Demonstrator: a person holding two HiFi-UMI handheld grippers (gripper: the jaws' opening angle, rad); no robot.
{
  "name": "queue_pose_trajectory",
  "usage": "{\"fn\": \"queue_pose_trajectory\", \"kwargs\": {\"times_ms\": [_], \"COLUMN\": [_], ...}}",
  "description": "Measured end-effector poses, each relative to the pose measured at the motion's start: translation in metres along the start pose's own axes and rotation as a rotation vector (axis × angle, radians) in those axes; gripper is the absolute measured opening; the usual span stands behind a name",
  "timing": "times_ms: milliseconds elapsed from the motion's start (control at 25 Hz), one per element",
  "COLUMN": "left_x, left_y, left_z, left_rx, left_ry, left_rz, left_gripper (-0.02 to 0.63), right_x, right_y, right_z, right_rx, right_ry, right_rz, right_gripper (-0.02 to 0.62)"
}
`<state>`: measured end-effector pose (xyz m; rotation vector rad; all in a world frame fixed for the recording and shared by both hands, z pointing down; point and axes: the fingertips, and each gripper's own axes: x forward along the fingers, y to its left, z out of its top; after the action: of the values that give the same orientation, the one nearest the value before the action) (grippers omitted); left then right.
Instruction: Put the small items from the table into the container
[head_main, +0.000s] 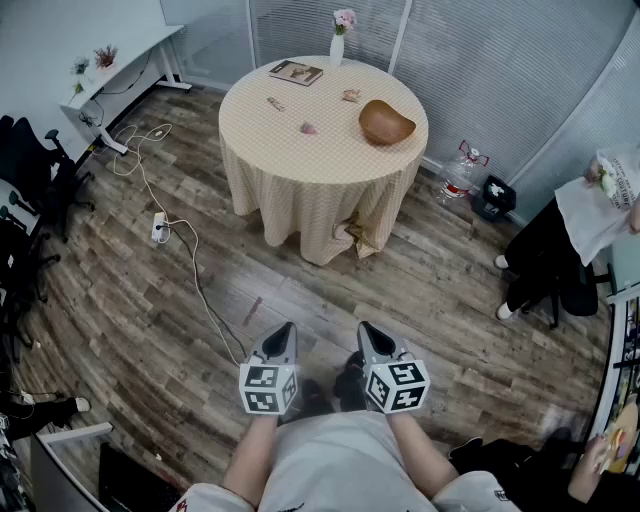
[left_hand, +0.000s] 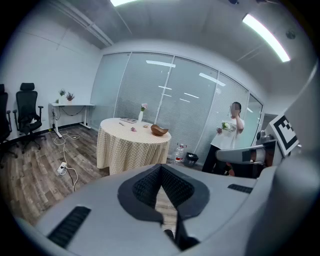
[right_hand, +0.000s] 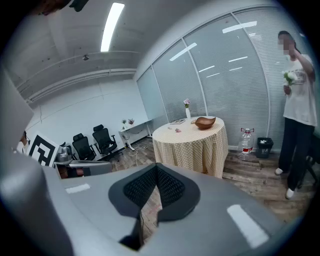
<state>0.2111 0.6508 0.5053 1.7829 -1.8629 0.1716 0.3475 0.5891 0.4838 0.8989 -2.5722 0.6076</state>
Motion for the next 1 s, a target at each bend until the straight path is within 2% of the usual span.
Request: {"fn": "queue_pose_trajectory", "kwargs": {"times_ms": [320,640,1000], "left_x": [0.005,0.008,0.044], "left_y": [-0.004,0.003,0.029], "left_z": [0.0,-0.001,0.019], "left_rx": [0.003,-0.013,-0.027], "left_ry": [0.003,0.005,0.027], "left_rz": [-0.004,-0.006,0.005], "left_gripper": [0.006,0.006,0.006], "right_x": [0.0,0.006,0.051], "right_y": [-0.003,-0.002,-0.016], "right_z": [0.001,0.008,0.027], "right_rx": [0.0,0.027,0.039], "right_ry": [0.004,-0.033,-0.02], "right_rz": [-0.002,0.009,0.023], "right_gripper": [0.0,0.0,0.0]}}
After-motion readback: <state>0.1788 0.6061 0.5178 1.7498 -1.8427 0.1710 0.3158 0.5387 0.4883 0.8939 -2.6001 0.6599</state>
